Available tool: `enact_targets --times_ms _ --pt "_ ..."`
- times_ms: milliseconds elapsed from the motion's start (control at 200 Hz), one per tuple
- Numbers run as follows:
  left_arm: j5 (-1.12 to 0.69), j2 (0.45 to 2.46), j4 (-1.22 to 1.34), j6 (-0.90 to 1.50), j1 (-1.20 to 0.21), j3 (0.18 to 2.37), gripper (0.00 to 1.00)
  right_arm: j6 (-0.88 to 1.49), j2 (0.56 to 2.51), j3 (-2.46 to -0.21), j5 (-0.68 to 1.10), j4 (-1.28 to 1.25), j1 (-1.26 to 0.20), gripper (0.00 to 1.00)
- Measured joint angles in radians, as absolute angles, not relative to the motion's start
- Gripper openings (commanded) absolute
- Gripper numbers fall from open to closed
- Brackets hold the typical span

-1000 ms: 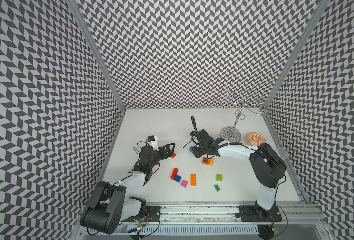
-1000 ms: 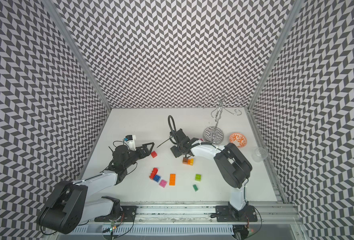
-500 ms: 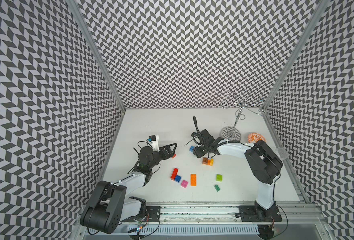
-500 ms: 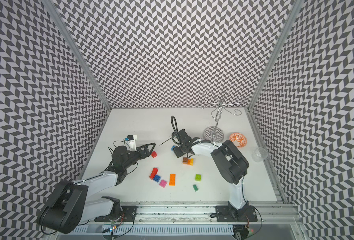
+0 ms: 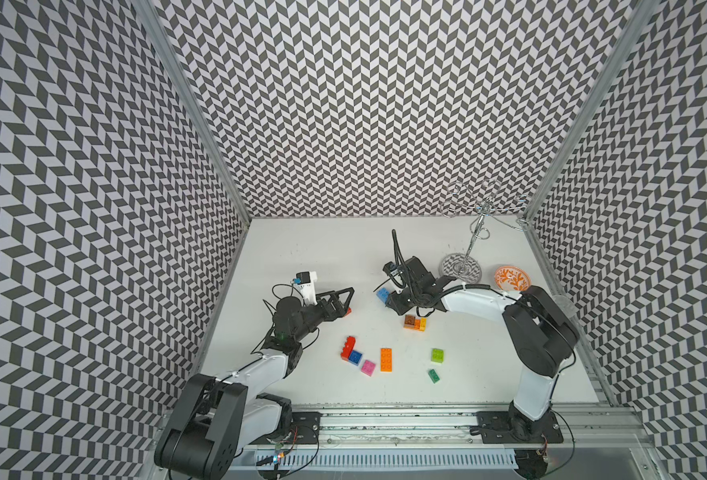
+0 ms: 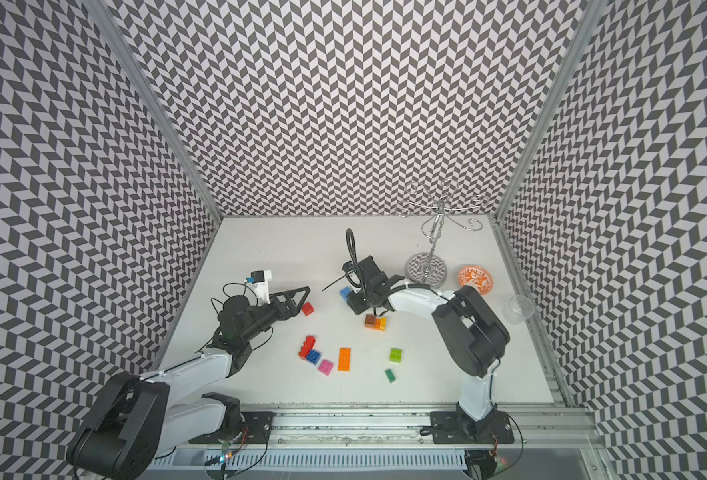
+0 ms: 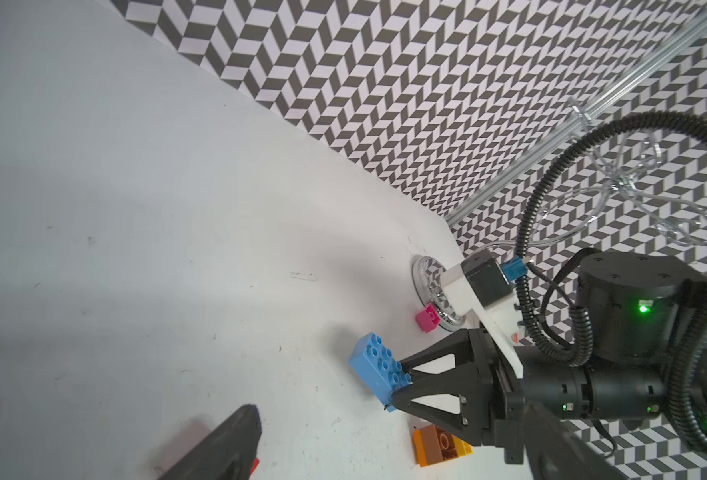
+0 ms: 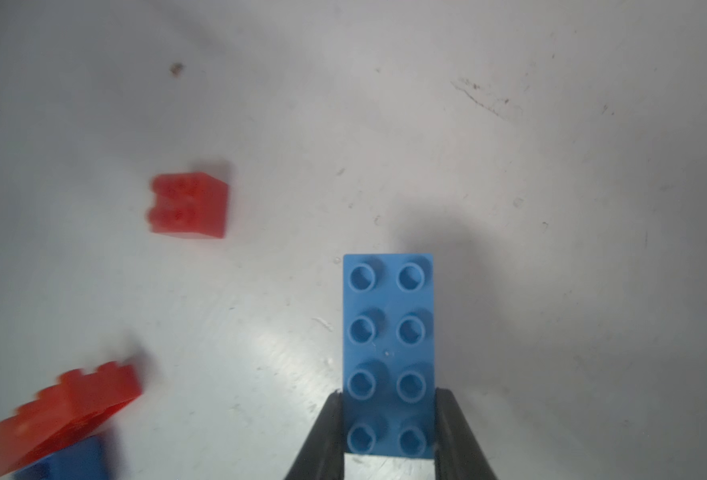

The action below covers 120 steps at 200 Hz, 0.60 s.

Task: Assemble the letter p with lego
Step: Adjust the lego brick at the center of the board.

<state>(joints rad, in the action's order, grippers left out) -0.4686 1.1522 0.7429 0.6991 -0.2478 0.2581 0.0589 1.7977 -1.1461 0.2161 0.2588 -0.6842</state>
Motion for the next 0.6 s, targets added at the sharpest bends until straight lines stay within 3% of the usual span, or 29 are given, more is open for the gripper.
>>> enact_targets --times_ms 235,446,601 --pt "-0.594 1.088 0.886 0.788 -0.248 0.226 1.00 0.209 1.578 -1.073 0.606 0.152 -0.639 0.20" --pt "-0.723 1.165 1.156 1.003 -0.262 0.210 1.00 0.393 1.525 -0.936 0.953 -0.007 -0.567 0.20" --pt "-0.804 1.332 1.451 1.212 -0.282 0.202 0.85 0.488 1.512 -0.880 1.096 -0.079 -0.567 0.20"
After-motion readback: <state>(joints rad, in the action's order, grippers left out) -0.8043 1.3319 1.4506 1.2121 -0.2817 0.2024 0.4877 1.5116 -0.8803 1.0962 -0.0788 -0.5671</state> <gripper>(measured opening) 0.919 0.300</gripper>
